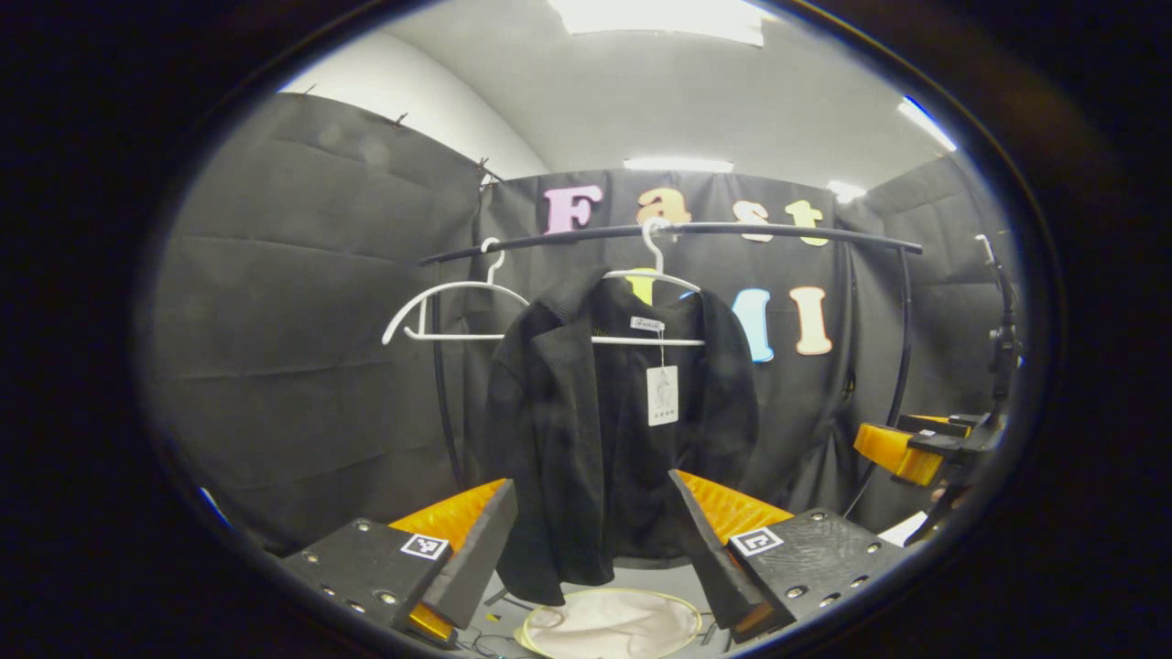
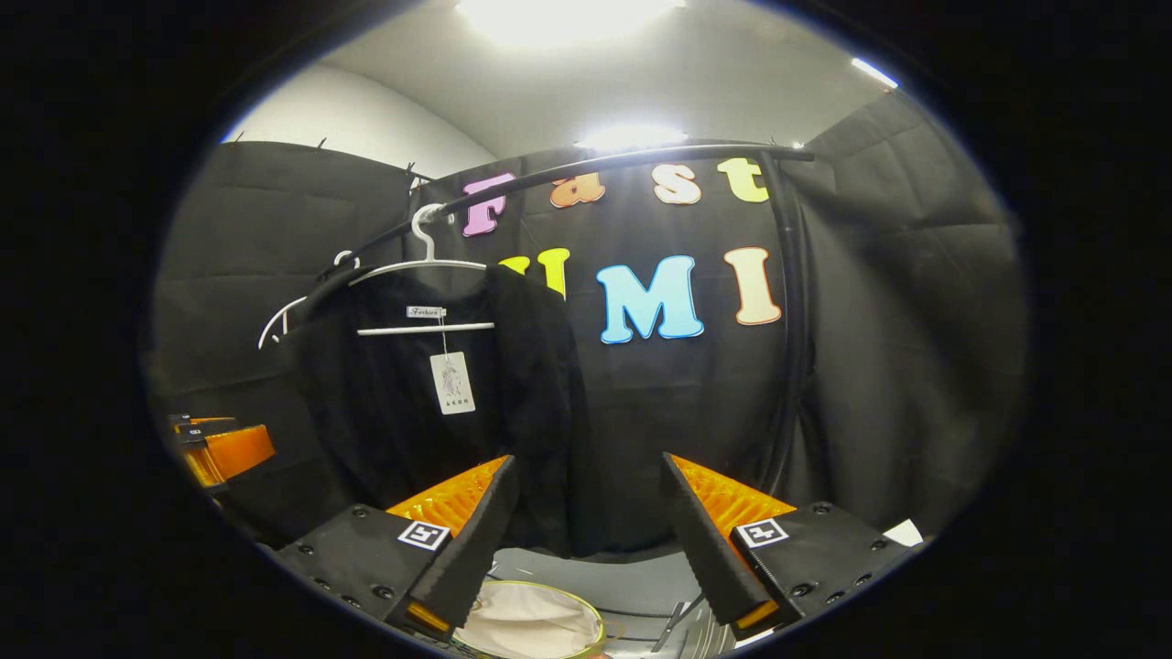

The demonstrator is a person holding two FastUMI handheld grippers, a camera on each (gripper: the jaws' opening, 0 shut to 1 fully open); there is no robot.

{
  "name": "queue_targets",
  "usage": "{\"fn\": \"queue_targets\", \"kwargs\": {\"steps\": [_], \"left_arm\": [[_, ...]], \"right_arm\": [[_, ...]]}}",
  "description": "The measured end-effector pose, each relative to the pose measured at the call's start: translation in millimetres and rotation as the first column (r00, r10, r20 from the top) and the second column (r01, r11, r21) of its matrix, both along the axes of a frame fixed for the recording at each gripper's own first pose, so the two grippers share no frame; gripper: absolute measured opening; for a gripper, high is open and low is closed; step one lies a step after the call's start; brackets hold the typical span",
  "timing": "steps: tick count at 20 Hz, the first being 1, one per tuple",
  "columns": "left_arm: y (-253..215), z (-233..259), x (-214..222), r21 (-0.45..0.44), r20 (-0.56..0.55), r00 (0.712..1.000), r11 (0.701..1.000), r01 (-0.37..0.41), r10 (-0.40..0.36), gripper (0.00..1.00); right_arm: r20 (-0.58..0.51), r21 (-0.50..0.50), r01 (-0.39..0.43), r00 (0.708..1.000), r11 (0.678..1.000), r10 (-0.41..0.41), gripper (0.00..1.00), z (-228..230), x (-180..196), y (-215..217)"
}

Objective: Grasp the clothes on the hanger with both hands and then place them into the laundry hamper below.

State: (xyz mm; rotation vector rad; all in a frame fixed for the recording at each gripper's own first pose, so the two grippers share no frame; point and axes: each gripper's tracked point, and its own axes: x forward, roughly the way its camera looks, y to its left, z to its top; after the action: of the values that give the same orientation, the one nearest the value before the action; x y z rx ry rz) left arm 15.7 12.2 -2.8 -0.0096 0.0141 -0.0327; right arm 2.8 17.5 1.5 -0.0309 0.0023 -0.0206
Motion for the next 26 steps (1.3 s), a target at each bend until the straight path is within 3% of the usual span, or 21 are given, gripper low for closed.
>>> {"fn": "queue_targets", "kwargs": {"steps": [12, 16, 17, 20, 21, 23, 24, 26], "left_arm": [[37.0, 6.7, 64.0, -0.055, -0.010, 0.996, 0.994, 0.093, -0.094, 0.98], [38.2, 22.4, 80.7, -0.096, 0.013, 0.996, 0.991, 0.089, -0.088, 0.98], [38.0, 26.8, 84.8, -0.111, 0.020, 0.997, 0.991, 0.076, -0.075, 0.98], [37.1, 39.6, 93.5, -0.139, 0.031, 0.999, 0.990, 0.016, -0.012, 0.95], [37.2, 42.3, 96.8, -0.151, 0.034, 0.999, 0.989, -0.011, 0.017, 0.95], [34.8, 47.3, 102.0, -0.173, 0.034, 0.997, 0.983, -0.069, 0.076, 0.98], [30.4, 49.8, 105.3, -0.181, 0.033, 0.996, 0.980, -0.081, 0.089, 0.98], [20.8, 53.6, 110.5, -0.189, 0.030, 0.993, 0.976, -0.110, 0.118, 0.98]], "right_arm": [[0.029, -0.008, 0.117, 0.993, 0.993, -0.117, 0.98, 26.6, 25.0, 39.5], [0.041, -0.013, 0.075, 0.996, 0.997, -0.074, 0.98, 42.4, 41.6, 57.7], [0.055, -0.022, 0.061, 0.997, 0.998, -0.060, 0.93, 47.1, 47.4, 59.3], [0.054, -0.007, -0.009, 0.999, 1.000, 0.010, 0.98, 51.1, 76.3, 66.3], [0.039, 0.011, -0.042, 0.998, 0.999, 0.041, 0.93, 49.1, 88.5, 68.8], [0.024, 0.017, -0.086, 0.996, 0.996, 0.086, 0.98, 47.1, 112.0, 68.1], [0.034, 0.003, -0.098, 0.995, 0.995, 0.098, 0.93, 49.4, 124.4, 65.8], [0.053, -0.014, -0.130, 0.990, 0.991, 0.130, 0.93, 52.7, 144.8, 66.1]]}}
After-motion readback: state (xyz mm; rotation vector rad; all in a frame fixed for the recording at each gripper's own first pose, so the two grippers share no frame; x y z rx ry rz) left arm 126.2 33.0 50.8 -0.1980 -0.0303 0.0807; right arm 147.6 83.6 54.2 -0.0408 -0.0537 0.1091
